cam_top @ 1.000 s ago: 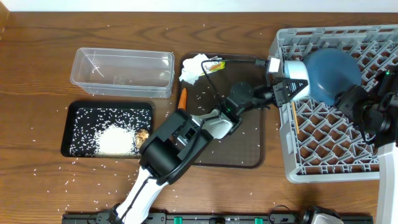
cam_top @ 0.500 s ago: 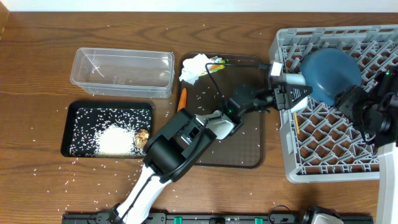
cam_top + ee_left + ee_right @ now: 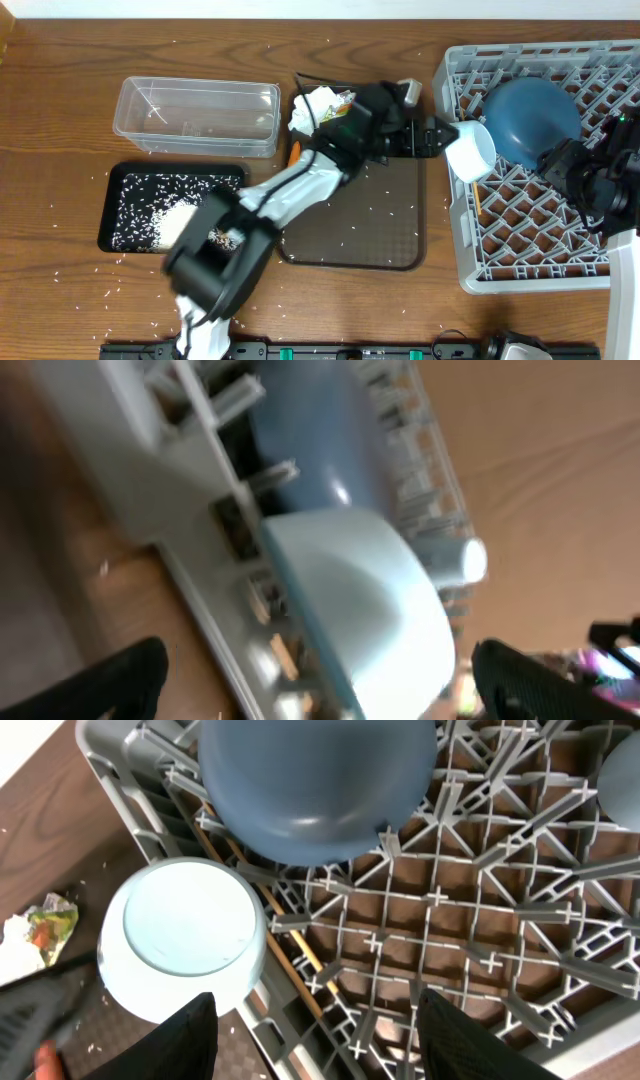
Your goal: Sort waste into correct bins and load items into the dishwasher rack
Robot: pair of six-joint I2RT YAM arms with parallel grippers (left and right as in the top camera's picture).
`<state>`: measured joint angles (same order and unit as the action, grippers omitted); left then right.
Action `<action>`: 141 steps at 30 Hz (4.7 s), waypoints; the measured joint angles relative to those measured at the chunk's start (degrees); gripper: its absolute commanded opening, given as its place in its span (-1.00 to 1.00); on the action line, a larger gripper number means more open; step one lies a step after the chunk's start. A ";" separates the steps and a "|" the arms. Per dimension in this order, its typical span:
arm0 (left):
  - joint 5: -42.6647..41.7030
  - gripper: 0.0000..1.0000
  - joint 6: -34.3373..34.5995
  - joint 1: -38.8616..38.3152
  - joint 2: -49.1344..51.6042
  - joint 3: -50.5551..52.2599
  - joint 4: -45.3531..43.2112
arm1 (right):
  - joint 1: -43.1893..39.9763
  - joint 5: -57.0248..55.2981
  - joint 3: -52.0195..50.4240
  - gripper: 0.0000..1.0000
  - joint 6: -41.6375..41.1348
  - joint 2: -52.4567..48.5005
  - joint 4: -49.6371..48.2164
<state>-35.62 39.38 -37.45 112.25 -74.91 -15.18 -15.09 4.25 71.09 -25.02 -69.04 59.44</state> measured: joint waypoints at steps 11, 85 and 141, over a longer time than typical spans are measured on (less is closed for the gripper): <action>7.58 0.96 -15.61 4.68 -17.81 -0.33 30.01 | 0.44 10.05 -0.02 -0.07 9.90 0.00 -2.82; 26.53 -0.88 -56.04 9.53 7.91 0.61 10.45 | 19.76 -4.52 1.25 0.33 10.51 9.68 2.03; 43.36 0.20 -14.29 27.41 -16.41 0.52 32.92 | 19.76 -2.75 1.16 0.35 10.51 9.68 0.35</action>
<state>7.75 25.08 -10.04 95.83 -74.39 17.74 4.67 1.50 72.25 -14.50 -59.35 59.79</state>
